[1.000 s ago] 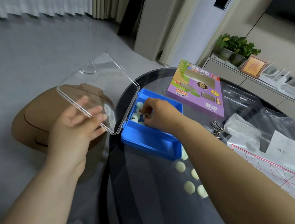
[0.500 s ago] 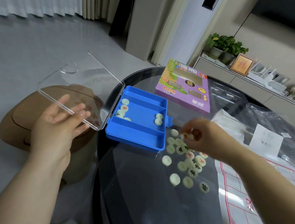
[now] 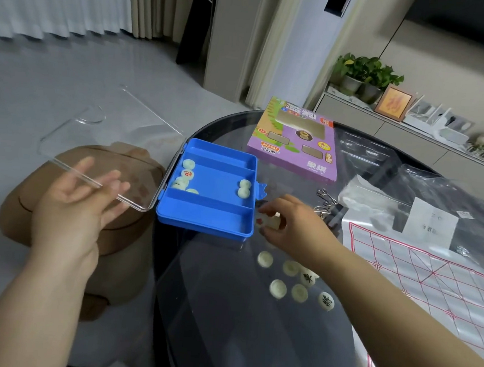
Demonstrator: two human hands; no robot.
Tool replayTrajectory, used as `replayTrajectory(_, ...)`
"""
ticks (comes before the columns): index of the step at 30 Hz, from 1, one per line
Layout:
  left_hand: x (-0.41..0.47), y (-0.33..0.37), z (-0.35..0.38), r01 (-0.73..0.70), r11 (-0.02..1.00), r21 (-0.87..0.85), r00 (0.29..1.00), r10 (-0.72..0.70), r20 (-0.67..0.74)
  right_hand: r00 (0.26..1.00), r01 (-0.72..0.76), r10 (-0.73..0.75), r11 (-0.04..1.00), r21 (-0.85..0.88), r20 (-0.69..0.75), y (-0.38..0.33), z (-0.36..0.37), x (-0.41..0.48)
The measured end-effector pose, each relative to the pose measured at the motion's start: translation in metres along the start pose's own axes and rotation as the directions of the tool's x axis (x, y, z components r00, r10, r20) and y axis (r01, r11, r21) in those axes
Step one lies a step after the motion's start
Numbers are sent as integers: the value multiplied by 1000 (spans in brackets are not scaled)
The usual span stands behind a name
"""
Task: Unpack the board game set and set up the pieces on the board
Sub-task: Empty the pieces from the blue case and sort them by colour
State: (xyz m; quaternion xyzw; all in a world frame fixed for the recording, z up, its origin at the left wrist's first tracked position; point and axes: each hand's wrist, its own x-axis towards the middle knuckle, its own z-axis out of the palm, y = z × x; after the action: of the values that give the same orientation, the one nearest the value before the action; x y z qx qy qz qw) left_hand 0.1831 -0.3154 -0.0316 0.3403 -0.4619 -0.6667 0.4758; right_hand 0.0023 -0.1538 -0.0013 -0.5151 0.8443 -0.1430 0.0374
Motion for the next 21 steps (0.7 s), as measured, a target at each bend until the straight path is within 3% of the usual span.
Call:
replayTrajectory(4,2,-1,-2,3,1000,11,1000,-3,-2,993,-54,60,996,66,-98,15,0,-13)
replayTrajectory(14,0,-3,1,0,1000,1,1000,0,23,975,-208,204,978,-35,-86,46,5,-12)
replayTrajectory(21,-3,-2,3,19,999,-34,999,-18,40,986,-123,122,992,-5,-114,28,1,-2)
